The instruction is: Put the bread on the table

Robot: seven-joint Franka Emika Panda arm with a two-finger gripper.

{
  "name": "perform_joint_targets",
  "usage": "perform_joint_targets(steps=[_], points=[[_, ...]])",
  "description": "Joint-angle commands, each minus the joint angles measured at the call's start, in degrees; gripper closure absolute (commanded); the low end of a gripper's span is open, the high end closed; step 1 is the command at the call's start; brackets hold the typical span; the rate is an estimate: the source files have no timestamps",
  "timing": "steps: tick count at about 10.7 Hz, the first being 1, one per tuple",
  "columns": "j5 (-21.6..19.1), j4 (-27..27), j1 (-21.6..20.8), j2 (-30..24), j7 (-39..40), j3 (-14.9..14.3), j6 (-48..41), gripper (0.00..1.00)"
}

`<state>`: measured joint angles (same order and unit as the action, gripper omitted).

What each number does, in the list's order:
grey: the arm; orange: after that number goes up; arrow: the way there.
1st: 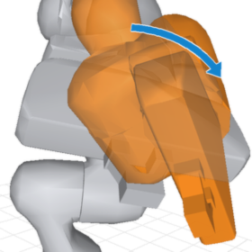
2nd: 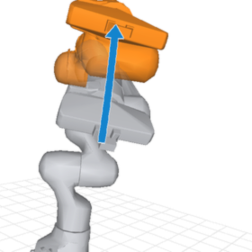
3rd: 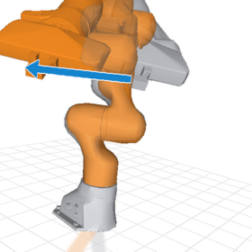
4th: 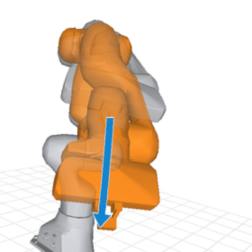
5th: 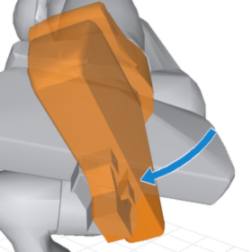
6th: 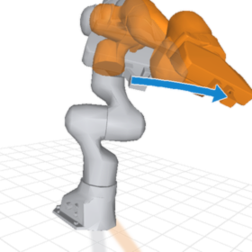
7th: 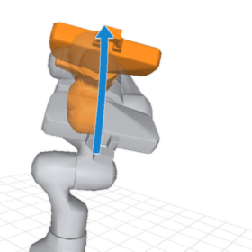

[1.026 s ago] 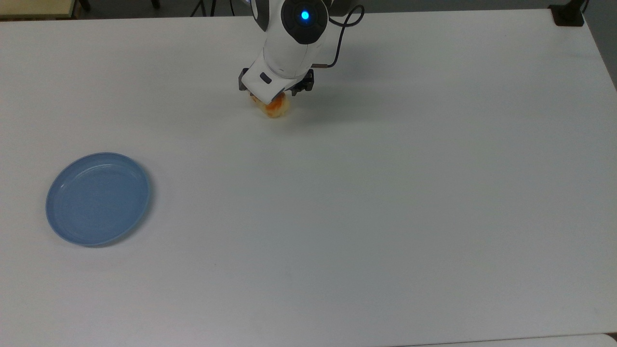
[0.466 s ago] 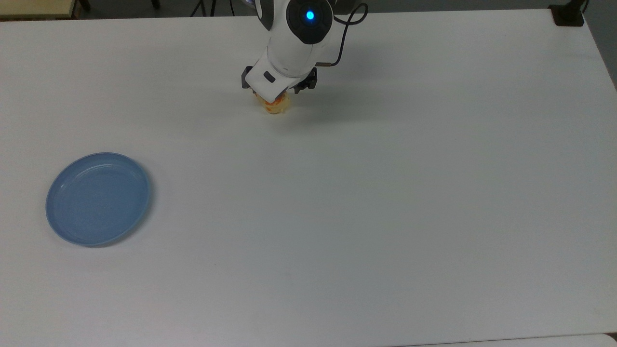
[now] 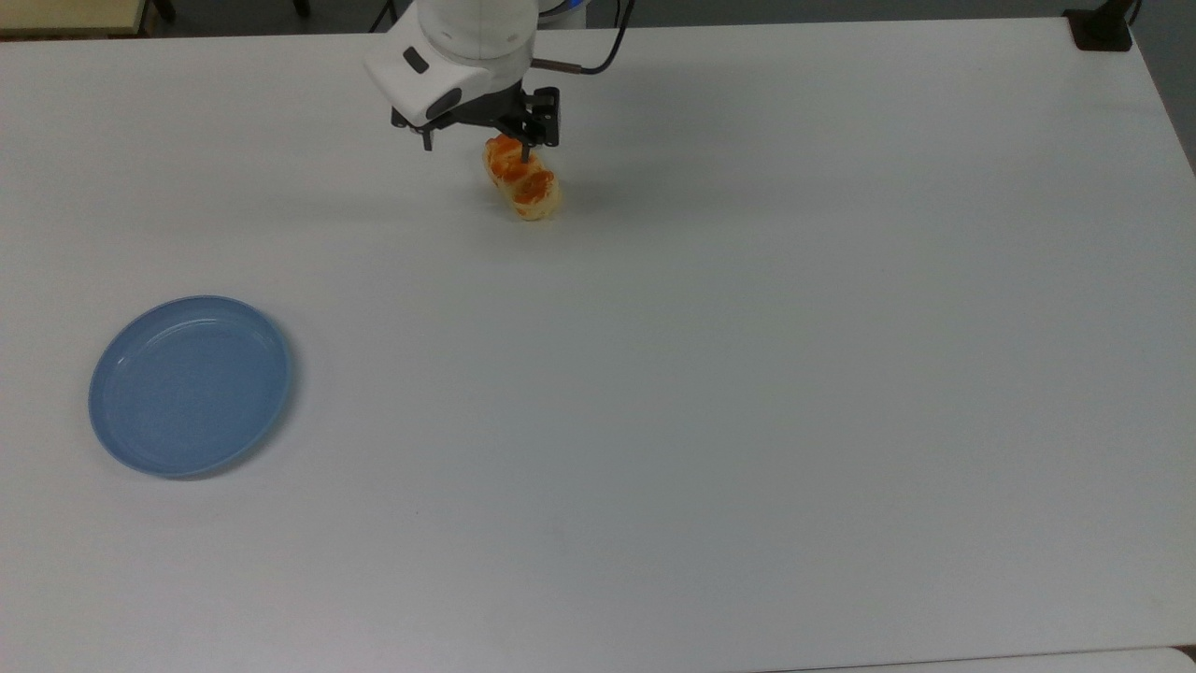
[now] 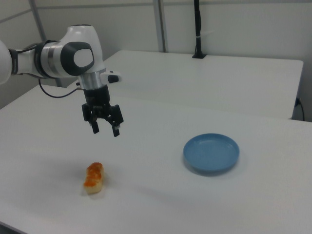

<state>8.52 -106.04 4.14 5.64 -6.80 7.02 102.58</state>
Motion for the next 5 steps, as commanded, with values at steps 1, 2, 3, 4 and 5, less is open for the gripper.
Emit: perform_joint_targets(steps=[1, 2, 3, 4, 5], points=[[5.7, -1.2, 2.6, 0.1, 10.4, -0.3, -3.5, 0.0], [9.2, -1.4, 2.9, 0.1, 13.4, -0.3, -5.5, 0.0], [12.1, -1.9, 3.8, 0.2, 17.4, -0.3, -7.1, 0.0], [13.5, -2.9, 4.0, 0.2, 19.5, -0.3, -7.3, 0.0], [15.5, -4.3, 3.7, 0.2, 20.6, -0.2, -7.3, 0.0]])
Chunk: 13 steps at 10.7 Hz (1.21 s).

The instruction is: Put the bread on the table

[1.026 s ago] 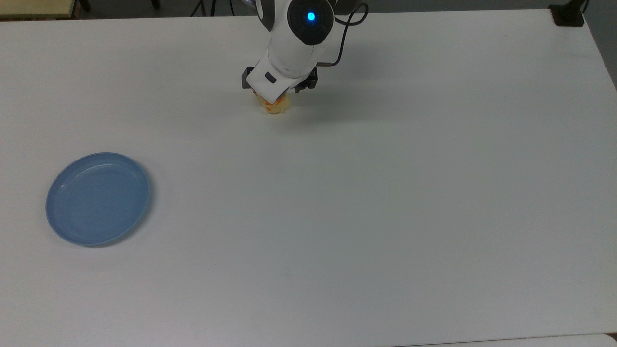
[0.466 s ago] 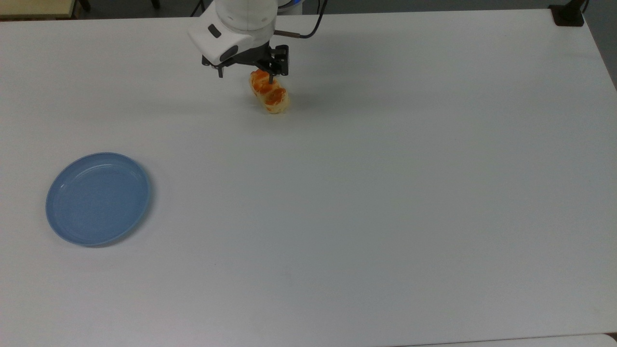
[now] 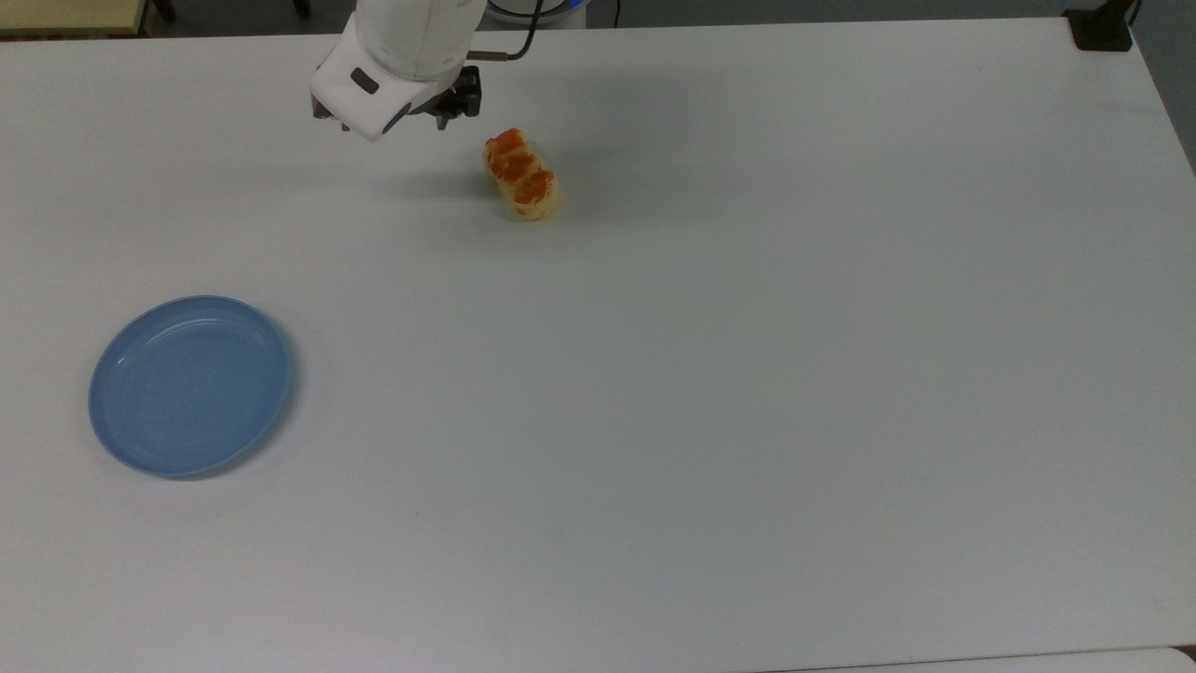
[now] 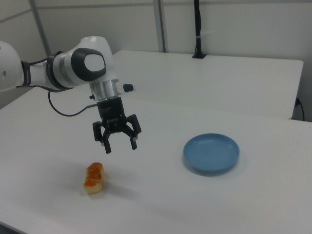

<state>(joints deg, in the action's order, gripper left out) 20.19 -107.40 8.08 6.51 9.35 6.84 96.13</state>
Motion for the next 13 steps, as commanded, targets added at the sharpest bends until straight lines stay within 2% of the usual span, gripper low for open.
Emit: perform_joint_targets(steps=[1, 3, 6, 9, 10, 11, 13], points=[[5.4, -5.2, -0.8, -0.5, 4.2, 0.4, -0.7, 0.0], [5.7, -8.8, -2.5, -0.2, 2.4, 0.6, 0.3, 0.0], [5.8, -11.2, -4.4, 1.7, -1.2, 0.7, 2.6, 0.0], [5.0, -10.4, -3.3, 0.5, -1.4, 0.6, 3.1, 0.0], [2.1, -9.2, -1.8, -1.0, -1.4, 0.5, 3.0, 0.0], [-4.4, -6.4, -0.5, -3.0, -1.3, 0.1, 2.7, 0.0], [-11.0, -2.0, 1.8, -6.2, -1.4, -0.8, 2.3, 0.0]])
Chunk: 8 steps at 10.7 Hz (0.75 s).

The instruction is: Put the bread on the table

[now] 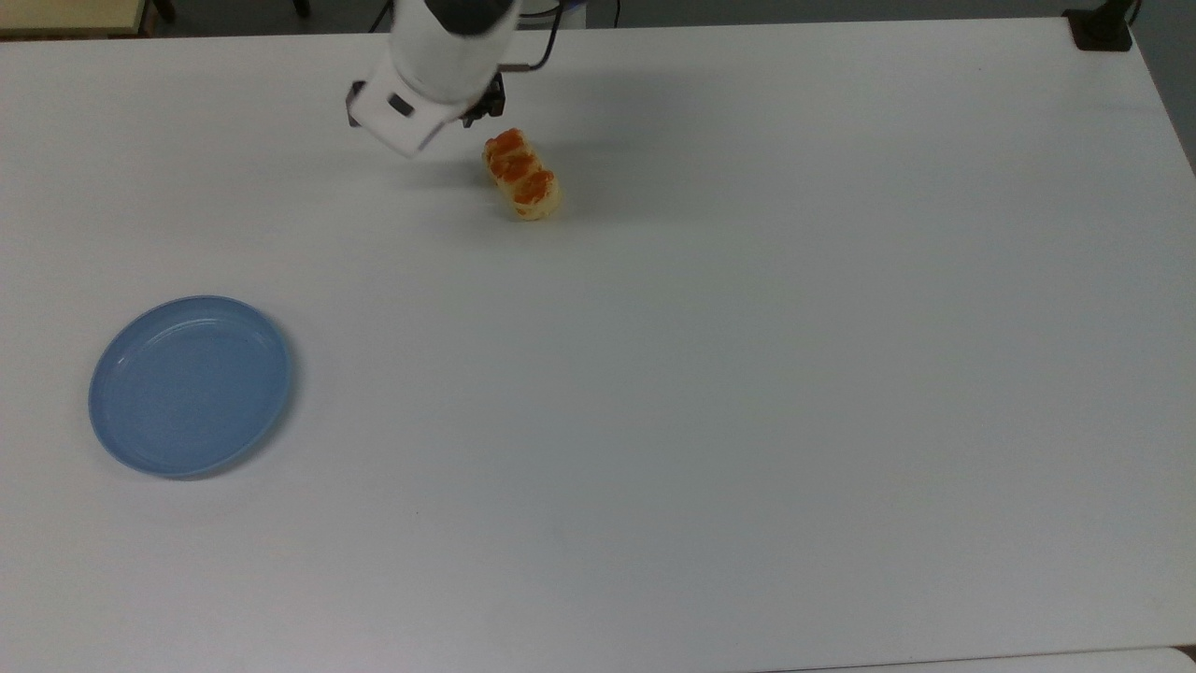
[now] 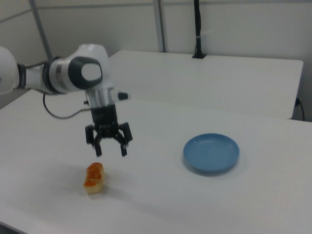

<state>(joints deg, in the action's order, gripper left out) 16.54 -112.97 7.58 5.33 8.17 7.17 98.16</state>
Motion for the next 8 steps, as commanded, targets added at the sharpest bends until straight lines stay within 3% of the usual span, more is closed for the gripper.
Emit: perform_joint_targets(steps=[1, 2, 3, 8], points=[[-11.3, 6.8, 2.4, -6.0, -0.3, -3.4, 0.1, 0.0], [-15.3, 12.6, 1.8, -6.3, -0.2, -7.7, -1.2, 0.0], [-17.4, 17.9, 1.7, -6.3, -0.2, -8.9, -4.1, 0.0], [-17.7, 19.2, 1.7, -7.3, -0.9, -8.9, -3.9, 0.0]])
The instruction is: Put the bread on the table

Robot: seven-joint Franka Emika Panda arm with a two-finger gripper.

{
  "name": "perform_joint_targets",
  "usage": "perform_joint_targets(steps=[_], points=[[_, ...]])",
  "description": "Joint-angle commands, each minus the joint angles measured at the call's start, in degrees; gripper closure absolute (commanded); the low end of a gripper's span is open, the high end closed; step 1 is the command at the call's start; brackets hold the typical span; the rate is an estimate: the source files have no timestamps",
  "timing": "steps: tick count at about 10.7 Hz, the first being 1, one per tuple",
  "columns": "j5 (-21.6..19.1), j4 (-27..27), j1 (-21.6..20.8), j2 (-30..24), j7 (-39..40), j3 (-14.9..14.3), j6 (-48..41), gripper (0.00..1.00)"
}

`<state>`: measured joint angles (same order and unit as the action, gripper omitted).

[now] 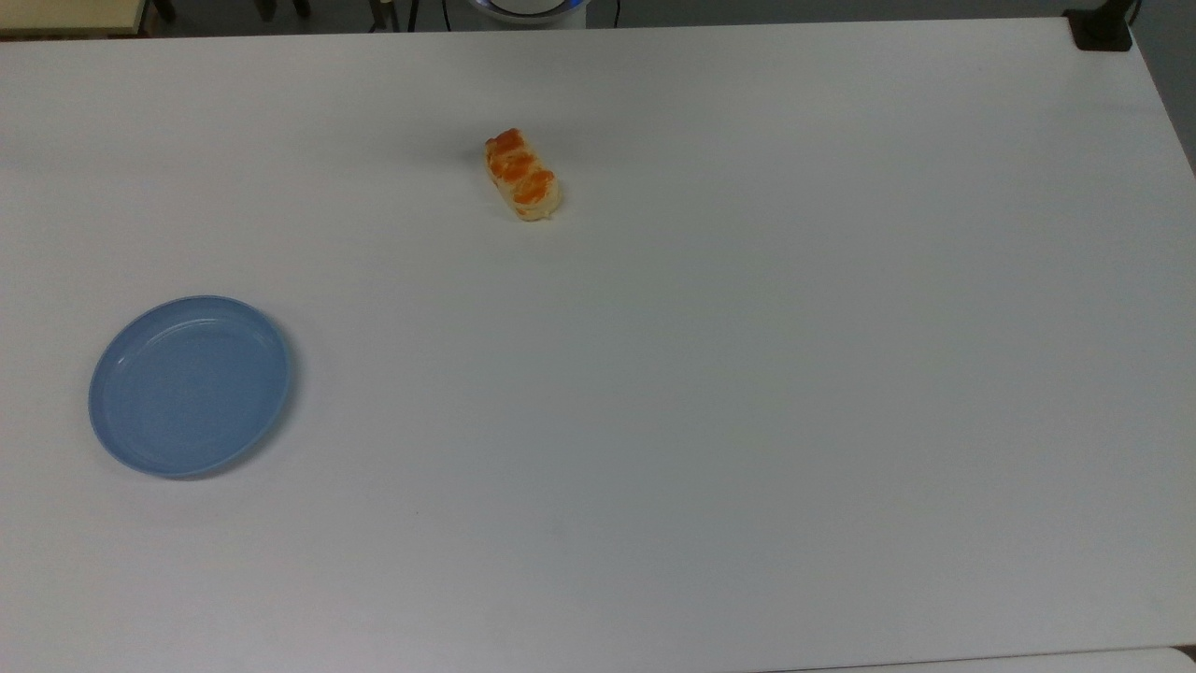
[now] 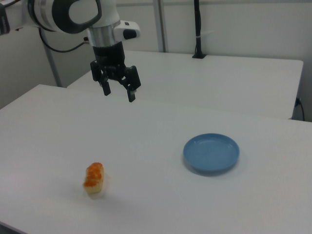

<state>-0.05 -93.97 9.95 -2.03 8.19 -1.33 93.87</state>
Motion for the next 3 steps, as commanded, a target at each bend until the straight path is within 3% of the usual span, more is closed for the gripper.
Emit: perform_joint_targets(steps=[1, 3], points=[[-1.3, 0.3, -0.6, 0.2, -0.9, -0.3, 1.3, 0.0], [-1.2, 0.3, -0.6, 0.1, -0.7, -0.3, 3.2, 0.0]])
